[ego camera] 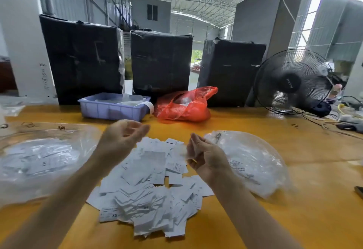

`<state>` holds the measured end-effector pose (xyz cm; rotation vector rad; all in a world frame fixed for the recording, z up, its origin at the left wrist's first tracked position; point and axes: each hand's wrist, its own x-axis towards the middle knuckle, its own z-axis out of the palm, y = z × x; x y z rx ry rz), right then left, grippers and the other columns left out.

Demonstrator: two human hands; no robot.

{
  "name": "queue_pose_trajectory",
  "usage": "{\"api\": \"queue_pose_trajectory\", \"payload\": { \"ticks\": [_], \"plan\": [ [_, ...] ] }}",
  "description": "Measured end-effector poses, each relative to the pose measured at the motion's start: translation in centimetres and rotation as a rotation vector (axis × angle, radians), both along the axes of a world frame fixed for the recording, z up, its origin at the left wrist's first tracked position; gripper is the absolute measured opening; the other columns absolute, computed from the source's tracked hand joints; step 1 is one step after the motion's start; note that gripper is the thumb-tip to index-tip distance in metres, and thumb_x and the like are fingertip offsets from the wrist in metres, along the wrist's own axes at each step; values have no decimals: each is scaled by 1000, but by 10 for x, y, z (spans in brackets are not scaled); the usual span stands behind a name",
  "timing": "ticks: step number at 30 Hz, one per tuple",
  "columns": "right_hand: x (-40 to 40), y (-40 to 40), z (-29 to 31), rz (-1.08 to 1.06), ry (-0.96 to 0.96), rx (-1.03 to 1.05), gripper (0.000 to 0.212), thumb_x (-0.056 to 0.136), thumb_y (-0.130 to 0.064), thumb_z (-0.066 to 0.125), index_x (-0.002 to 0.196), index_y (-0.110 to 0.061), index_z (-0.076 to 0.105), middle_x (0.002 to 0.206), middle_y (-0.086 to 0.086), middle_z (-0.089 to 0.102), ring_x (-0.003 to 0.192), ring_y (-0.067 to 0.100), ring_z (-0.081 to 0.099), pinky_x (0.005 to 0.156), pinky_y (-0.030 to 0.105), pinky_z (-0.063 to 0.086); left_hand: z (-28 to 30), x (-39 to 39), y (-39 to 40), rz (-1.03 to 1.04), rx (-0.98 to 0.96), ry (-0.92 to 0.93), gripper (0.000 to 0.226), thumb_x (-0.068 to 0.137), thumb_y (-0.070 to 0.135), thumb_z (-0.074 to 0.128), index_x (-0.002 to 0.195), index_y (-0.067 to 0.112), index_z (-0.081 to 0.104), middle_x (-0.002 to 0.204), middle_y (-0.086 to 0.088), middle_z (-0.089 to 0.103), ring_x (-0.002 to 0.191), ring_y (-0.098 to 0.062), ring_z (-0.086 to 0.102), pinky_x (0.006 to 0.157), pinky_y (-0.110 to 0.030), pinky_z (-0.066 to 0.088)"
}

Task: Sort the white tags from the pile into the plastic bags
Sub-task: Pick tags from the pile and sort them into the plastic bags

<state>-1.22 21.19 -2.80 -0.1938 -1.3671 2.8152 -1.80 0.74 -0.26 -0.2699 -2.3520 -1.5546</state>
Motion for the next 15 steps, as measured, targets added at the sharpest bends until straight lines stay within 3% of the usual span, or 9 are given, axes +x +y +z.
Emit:
{"api": "queue_pose_trajectory", "payload": {
  "ticks": [2,3,6,9,10,13,15],
  "plan": [
    [5,-16,-3,55,-27,22,8,79,-10,67,72,-11,62,52,0,55,50,11,50,59,25,40,-1,14,25,-332,73,-242,86,42,79,71,101,18,62,89,1,74,82,-12,70,68,-22,54],
    [5,-21,-4,58,-36,28,12,80,-11,66,69,-12,61,50,-1,54,49,10,48,59,24,39,-7,13,31,-407,72,-303,84,43,75,74,104,18,62,90,1,74,82,-11,70,68,-22,54],
    [5,-24,-8,62,-85,-15,20,86,-11,62,67,-13,61,49,-2,53,48,8,48,54,23,43,-23,10,38,-322,-48,-307,48,61,39,85,99,17,66,83,0,73,70,-5,66,63,-19,50],
    [5,-25,-12,77,-118,-18,14,87,-17,63,75,-10,63,54,-2,59,47,7,53,54,24,43,-34,5,41,-260,42,-271,9,76,18,78,75,13,71,60,3,67,54,-6,56,51,-14,45],
    [4,-24,-13,71,-124,3,17,86,-25,65,81,-9,64,60,-1,66,52,9,58,54,25,46,-36,3,39,-250,97,-281,11,79,17,76,71,12,70,58,2,67,52,-6,54,50,-14,44],
    [2,-18,-17,142,-42,254,57,71,-61,59,99,-12,68,88,-2,75,84,14,68,70,31,51,-35,-2,30,-184,154,-304,14,78,20,76,70,10,71,60,0,69,49,-4,53,51,-15,44],
    [5,-15,-16,197,40,446,61,60,-64,62,98,-17,69,91,-4,75,89,14,67,78,31,50,-35,-5,24,-161,179,-324,16,75,22,78,69,10,71,61,-1,69,49,-3,53,52,-17,43]
  ]
}}
